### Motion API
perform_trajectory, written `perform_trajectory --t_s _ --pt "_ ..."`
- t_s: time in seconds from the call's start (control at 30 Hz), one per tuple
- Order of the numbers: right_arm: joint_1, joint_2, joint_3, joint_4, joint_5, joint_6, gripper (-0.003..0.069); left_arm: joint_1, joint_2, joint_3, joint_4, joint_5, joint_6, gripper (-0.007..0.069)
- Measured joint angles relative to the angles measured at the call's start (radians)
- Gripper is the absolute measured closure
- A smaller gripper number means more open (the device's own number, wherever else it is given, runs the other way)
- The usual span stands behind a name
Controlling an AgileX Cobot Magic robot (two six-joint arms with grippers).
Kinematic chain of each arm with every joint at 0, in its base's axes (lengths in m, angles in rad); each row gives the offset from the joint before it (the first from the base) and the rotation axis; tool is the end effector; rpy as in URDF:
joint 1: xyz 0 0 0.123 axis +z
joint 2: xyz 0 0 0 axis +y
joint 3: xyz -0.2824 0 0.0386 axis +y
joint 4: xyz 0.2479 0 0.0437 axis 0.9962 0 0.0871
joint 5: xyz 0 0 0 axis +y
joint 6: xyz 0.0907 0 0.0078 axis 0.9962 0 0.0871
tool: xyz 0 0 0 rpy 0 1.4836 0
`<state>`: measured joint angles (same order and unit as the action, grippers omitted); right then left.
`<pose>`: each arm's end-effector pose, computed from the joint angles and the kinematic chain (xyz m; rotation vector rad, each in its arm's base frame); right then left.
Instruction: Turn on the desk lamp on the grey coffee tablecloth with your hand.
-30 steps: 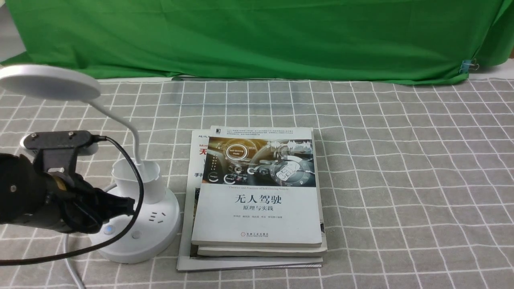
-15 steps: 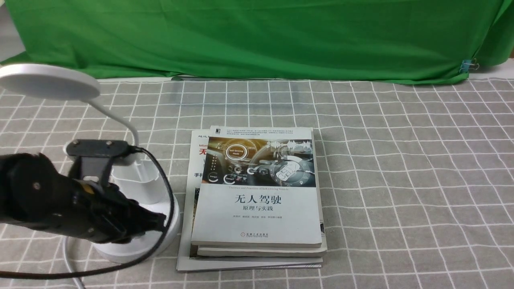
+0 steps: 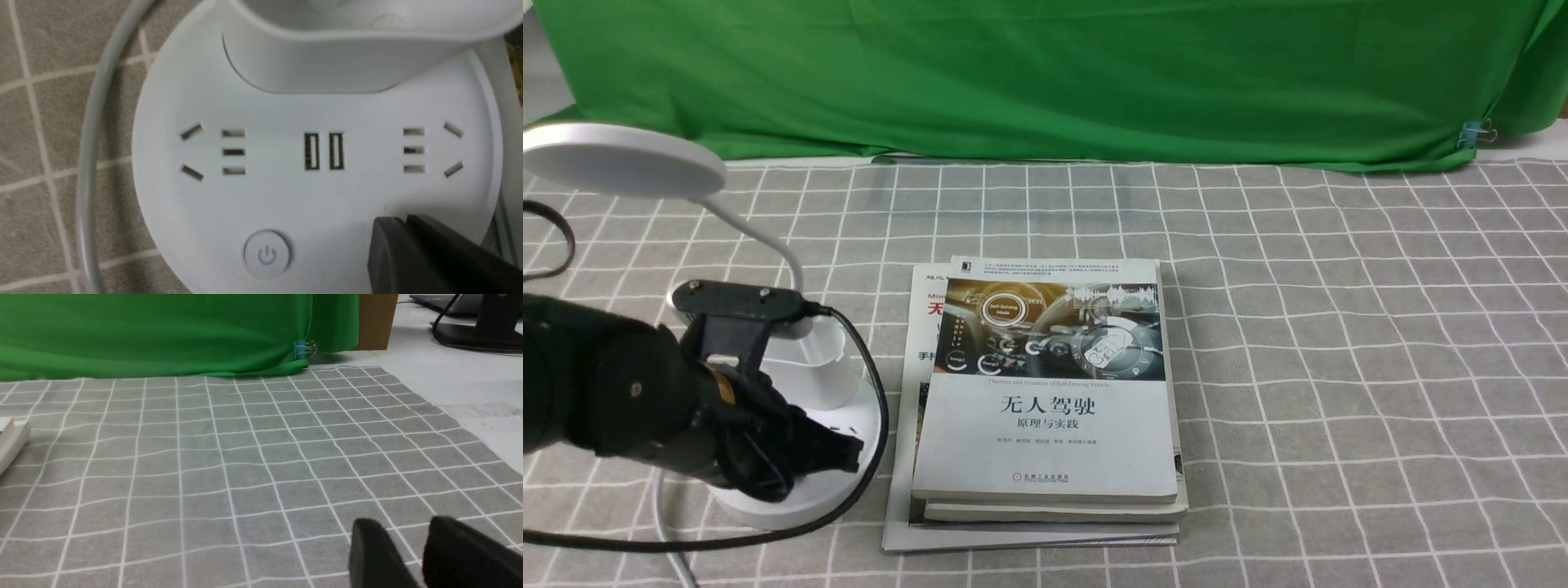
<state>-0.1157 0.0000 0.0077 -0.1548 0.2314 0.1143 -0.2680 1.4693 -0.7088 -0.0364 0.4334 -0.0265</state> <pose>0.0550 -0.0097 0.1897 0.0944 1.7194 -0.1430 0.2505 -0.0702 0.1872 0.2840 2.6682 -0.1237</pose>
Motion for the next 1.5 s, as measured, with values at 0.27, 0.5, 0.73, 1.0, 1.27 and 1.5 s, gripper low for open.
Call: perform_trajectory --t_s 0.27,0.5,0.73,1.0,1.27,1.5 --pt "0.000 0.000 0.000 0.000 0.000 0.000 0.0414 0.000 -0.007 -0.042 0.011 0.020 0.000 0.0606" --pt "0.000 0.000 0.000 0.000 0.000 0.000 0.0414 0.000 0.012 -0.040 0.012 0.040 0.000 0.0606" --pt "0.000 0.000 0.000 0.000 0.000 0.000 0.0414 0.000 0.063 -0.022 0.007 0.007 -0.001 0.0606" --pt "0.000 0.000 0.000 0.000 0.000 0.000 0.0414 0.000 0.035 -0.022 0.012 0.005 -0.008 0.0606" --pt "0.000 0.000 0.000 0.000 0.000 0.000 0.0414 0.000 -0.254 -0.022 0.048 0.064 -0.016 0.0606" --pt "0.000 0.000 0.000 0.000 0.000 -0.001 0.0414 0.000 -0.590 0.084 0.047 0.206 0.003 0.0606"
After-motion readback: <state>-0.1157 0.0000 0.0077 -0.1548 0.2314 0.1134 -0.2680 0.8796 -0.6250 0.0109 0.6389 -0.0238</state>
